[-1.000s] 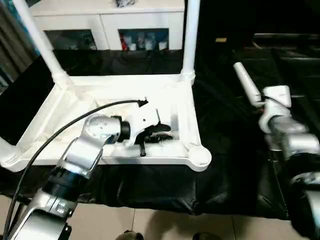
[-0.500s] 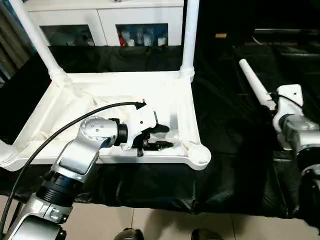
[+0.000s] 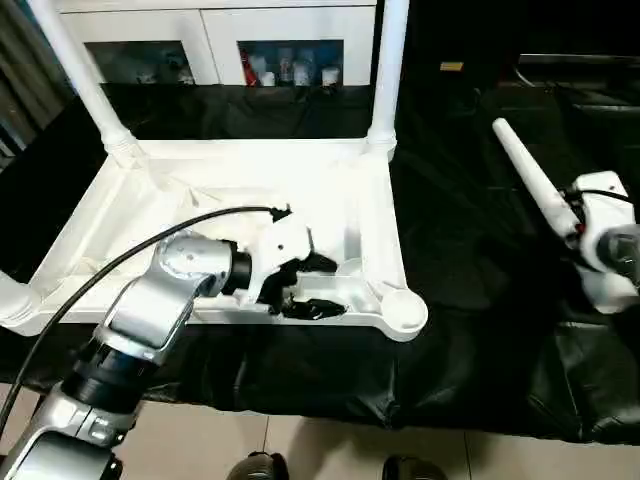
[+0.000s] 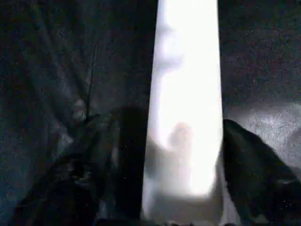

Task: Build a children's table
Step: Pick table leg

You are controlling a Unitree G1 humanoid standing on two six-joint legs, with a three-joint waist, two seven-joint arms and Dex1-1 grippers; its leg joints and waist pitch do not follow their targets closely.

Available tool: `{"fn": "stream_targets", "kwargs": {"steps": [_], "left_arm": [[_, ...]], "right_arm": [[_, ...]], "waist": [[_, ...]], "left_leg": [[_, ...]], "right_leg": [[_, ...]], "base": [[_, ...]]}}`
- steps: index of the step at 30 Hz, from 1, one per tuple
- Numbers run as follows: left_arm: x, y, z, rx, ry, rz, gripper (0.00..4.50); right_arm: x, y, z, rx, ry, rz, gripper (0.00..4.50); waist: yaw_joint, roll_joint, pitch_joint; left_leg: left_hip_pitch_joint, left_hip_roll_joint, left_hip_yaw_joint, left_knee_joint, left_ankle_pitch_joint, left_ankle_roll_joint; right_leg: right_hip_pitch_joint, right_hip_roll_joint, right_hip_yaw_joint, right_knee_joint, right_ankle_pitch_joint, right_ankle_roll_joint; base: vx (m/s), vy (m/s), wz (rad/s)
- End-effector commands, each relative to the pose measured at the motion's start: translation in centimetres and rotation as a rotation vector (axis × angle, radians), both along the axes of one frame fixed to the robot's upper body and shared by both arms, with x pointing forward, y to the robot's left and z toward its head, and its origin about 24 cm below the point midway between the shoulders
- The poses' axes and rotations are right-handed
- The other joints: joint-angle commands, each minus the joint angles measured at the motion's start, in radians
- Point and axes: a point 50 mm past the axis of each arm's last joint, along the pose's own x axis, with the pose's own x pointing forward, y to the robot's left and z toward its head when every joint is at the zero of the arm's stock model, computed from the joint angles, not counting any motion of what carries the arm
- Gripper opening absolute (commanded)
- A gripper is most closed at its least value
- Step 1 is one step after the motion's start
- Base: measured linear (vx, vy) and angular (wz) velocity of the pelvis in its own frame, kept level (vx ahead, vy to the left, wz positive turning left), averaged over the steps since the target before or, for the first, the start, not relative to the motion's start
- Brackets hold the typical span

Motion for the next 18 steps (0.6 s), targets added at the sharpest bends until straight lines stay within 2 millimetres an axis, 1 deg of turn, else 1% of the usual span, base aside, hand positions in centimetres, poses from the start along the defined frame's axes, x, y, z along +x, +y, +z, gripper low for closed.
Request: {"fn": "stream_targets", "kwargs": {"steps": [1, 2, 3, 5, 6, 7, 8, 10, 12, 13, 14, 15, 16, 17, 18], "left_arm": [[0.3, 0.0, 0.2, -0.008, -0.008, 0.011, 4.11], [0.3, -0.1, 0.2, -0.012, -0.011, 0.015, 4.11], [0.4, -0.1, 0.2, -0.014, -0.013, 0.017, 4.17], [0.4, -0.2, 0.1, -0.013, -0.014, 0.019, 4.38], [0.4, -0.2, 0.1, -0.013, -0.013, 0.02, 4.46], [0.5, -0.3, 0.0, -0.013, -0.012, 0.023, 4.46], [0.5, -0.3, 0.0, -0.013, -0.013, 0.025, 4.49], [0.6, -0.3, 0.0, -0.018, -0.016, 0.031, 4.5], [0.6, -0.2, 0.1, -0.031, -0.022, 0.044, 4.5], [0.6, -0.2, 0.1, -0.033, -0.022, 0.046, 4.5], [0.7, -0.2, 0.1, -0.042, -0.027, 0.052, 4.5], [0.7, -0.3, 0.0, -0.048, -0.027, 0.058, 4.5], [0.7, -0.3, 0.0, -0.055, -0.026, 0.063, 4.5], [0.8, -0.4, 0.0, -0.065, -0.026, 0.067, 4.5], [0.9, -0.5, -0.1, -0.077, -0.026, 0.078, 4.5]], "right_arm": [[-0.6, -0.3, -0.6, -0.004, 0.074, 0.006, 3.05], [-0.6, -0.3, -0.6, -0.003, 0.082, 0.01, 3.05], [-0.7, -0.4, -0.6, -0.003, 0.092, 0.015, 2.9], [-0.9, -0.5, -0.7, -0.002, 0.107, 0.016, 2.76], [-1.0, -0.5, -0.7, -0.003, 0.111, 0.016, 2.68], [-1.1, -0.7, -0.9, -0.005, 0.121, 0.017, 2.68], [-1.2, -0.7, -1.0, -0.008, 0.123, 0.016, 2.57], [-1.3, -0.8, -1.1, -0.014, 0.125, 0.011, 2.36], [-1.5, -1.1, -1.3, -0.017, 0.117, -0.01, 2.31], [-1.5, -1.1, -1.4, -0.017, 0.116, -0.015, 2.17], [-1.6, -1.1, -1.5, -0.008, 0.112, -0.019, 2.05], [-1.6, -1.1, -1.6, 0.004, 0.105, -0.023, 1.98], [-1.6, -1.0, -1.7, 0.021, 0.098, -0.027, 1.97], [-1.6, -0.9, -1.8, 0.04, 0.092, -0.029, 1.91], [-1.6, -0.9, -1.9, 0.059, 0.082, -0.037, 1.87]], "waist": [[0.003, -0.03, -0.078], [0.003, -0.03, -0.079], [0.003, -0.033, -0.085], [0.004, -0.031, -0.085], [0.005, -0.034, -0.088], [0.006, -0.034, -0.088], [0.008, -0.033, -0.089], [0.012, -0.034, -0.088], [0.017, -0.032, -0.089], [0.017, -0.033, -0.089], [0.019, -0.026, -0.095], [0.019, -0.028, -0.094], [0.02, -0.028, -0.099], [0.022, -0.029, -0.1], [0.022, -0.026, -0.104]], "left_leg": [[0.015, 0.036, -0.009, -0.051, -0.111, 0.115], [0.016, 0.037, -0.01, -0.051, -0.109, 0.118], [0.017, 0.037, -0.009, -0.048, -0.101, 0.12], [0.016, 0.036, -0.009, -0.046, -0.1, 0.122], [0.016, 0.036, -0.009, -0.044, -0.102, 0.12], [0.016, 0.036, -0.009, -0.044, -0.103, 0.119], [0.019, 0.038, -0.009, -0.044, -0.111, 0.114], [0.018, 0.038, -0.008, -0.043, -0.123, 0.104], [0.022, 0.039, -0.009, -0.043, -0.135, 0.089], [0.021, 0.039, -0.009, -0.043, -0.136, 0.087], [0.022, 0.039, -0.01, -0.041, -0.134, 0.083], [0.021, 0.039, -0.009, -0.042, -0.137, 0.082], [0.021, 0.038, -0.009, -0.04, -0.135, 0.08], [0.02, 0.037, -0.009, -0.039, -0.131, 0.081], [0.019, 0.036, -0.009, -0.037, -0.126, 0.082]], "right_leg": [[0.062, -0.045, 0.034, -0.051, -0.122, -0.343], [0.061, -0.045, 0.034, -0.051, -0.122, -0.342], [0.064, -0.044, 0.034, -0.049, -0.115, -0.343], [0.062, -0.044, 0.033, -0.049, -0.12, -0.343], [0.063, -0.044, 0.034, -0.048, -0.124, -0.341], [0.063, -0.045, 0.034, -0.048, -0.129, -0.34], [0.061, -0.045, 0.034, -0.049, -0.142, -0.338], [0.061, -0.045, 0.034, -0.05, -0.166, -0.331], [0.058, -0.044, 0.035, -0.051, -0.179, -0.324], [0.058, -0.044, 0.035, -0.05, -0.179, -0.323], [0.061, -0.044, 0.035, -0.047, -0.171, -0.323], [0.06, -0.043, 0.035, -0.049, -0.168, -0.322], [0.062, -0.043, 0.034, -0.047, -0.157, -0.324], [0.062, -0.043, 0.034, -0.045, -0.146, -0.325], [0.064, -0.042, 0.033, -0.043, -0.131, -0.328]], "base": [[0.0, 0.0, 0.0], [0.0, 0.0, 0.0], [0.0, 0.0, 0.0], [0.0, 0.0, 0.0], [0.0, 0.0, 0.0], [0.0, 0.0, 0.0], [0.0, 0.0, 0.0], [0.0, 0.0, 0.0], [0.0, 0.0, 0.0], [0.0, 0.0, 0.0], [0.0, 0.0, 0.0], [0.0, 0.0, 0.0], [0.0, 0.0, 0.0], [0.0, 0.0, 0.0], [0.0, 0.0, 0.0]]}}
